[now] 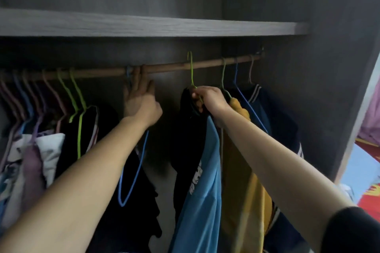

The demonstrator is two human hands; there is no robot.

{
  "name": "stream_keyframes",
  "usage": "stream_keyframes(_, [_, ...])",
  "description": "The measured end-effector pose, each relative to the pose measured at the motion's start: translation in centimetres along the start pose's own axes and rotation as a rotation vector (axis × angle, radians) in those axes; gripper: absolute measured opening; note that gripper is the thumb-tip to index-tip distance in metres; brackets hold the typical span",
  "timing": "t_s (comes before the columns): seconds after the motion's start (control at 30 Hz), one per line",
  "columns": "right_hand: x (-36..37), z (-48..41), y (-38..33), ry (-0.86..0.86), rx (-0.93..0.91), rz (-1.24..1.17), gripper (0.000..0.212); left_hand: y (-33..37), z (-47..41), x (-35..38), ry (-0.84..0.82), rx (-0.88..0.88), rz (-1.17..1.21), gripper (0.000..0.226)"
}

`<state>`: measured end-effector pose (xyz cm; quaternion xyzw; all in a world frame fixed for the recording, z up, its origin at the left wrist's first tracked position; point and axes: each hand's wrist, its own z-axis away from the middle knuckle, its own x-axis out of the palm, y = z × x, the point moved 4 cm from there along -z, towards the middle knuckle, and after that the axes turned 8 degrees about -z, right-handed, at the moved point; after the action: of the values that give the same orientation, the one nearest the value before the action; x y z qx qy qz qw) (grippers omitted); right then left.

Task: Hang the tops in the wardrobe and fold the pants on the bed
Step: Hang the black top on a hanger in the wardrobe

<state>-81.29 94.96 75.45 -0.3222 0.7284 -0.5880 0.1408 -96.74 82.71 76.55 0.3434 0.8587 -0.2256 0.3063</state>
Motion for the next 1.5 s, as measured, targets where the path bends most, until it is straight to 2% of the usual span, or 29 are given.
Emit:
stream_keyframes(0.1, [0.8,-1.8,2.8,-0.014,0.048,0.068,0.02,0.0,-0.2,0.7,0.039,0.012,0.001,0.056])
stream_keyframes(0.23, [0.6,-2.0,6.4,-0.041,0.127,0.004,0.028,-0.2,-0.2,1.4,0.034,0.017,0.005,0.027])
stream_keyframes(0.3, [0.3,-1.6,6.7,-0.033,0.109,0.069,0.027,-0.2,-0.3,1.3,0.029,0.014,0.019,0.024])
stream_keyframes(0.43, [-0.8,-0.6,6.3,-0.007,-0.049,0.28,0.035,-0.1,-0.1,1.0,0.024,0.019,0.064,0.028])
stream_keyframes(0.57, [-3.1,2.7,4.7,0.061,-0.333,0.727,0.051,-0.2,-0.9,-0.2,-0.082,-0.008,0.131,0.041])
stream_keyframes(0.67, [-5.9,6.7,4.0,0.152,-0.459,0.957,0.054,1.2,0.0,-1.2,-0.198,-0.115,0.393,0.058])
stream_keyframes(0.73, [-8.5,9.4,4.2,0.215,-0.503,1.1,0.054,3.9,3.1,-1.5,-0.111,-0.111,0.468,0.053])
stream_keyframes(0.83, [-14.0,14.5,6.2,0.33,-0.519,1.221,0.053,10.5,11.2,-2.4,0.138,0.008,0.587,0.044])
stream_keyframes(0.93, [-20.6,20.7,10.0,0.41,-0.38,1.31,0.054,17.4,19.1,-1.5,0.152,0.125,0.704,0.044])
stream_keyframes(1.07, [-29.4,30.9,14.8,0.506,-0.089,1.412,0.061,26.4,27.5,0.9,-0.045,0.329,0.774,0.05])
stream_keyframes(1.2, [-36.4,41.0,15.3,0.668,0.145,1.444,0.066,34.9,32.1,1.0,-0.181,0.49,0.823,0.055])
stream_keyframes(1.4, [-44.1,50.9,12.6,0.933,0.269,1.421,0.076,48.1,36.4,-3.8,-0.248,0.771,0.936,0.059])
stream_keyframes(1.5, [-48.2,54.0,12.1,1.0,0.28,1.423,0.078,54.2,38.5,-5.9,-0.268,0.86,0.965,0.06])
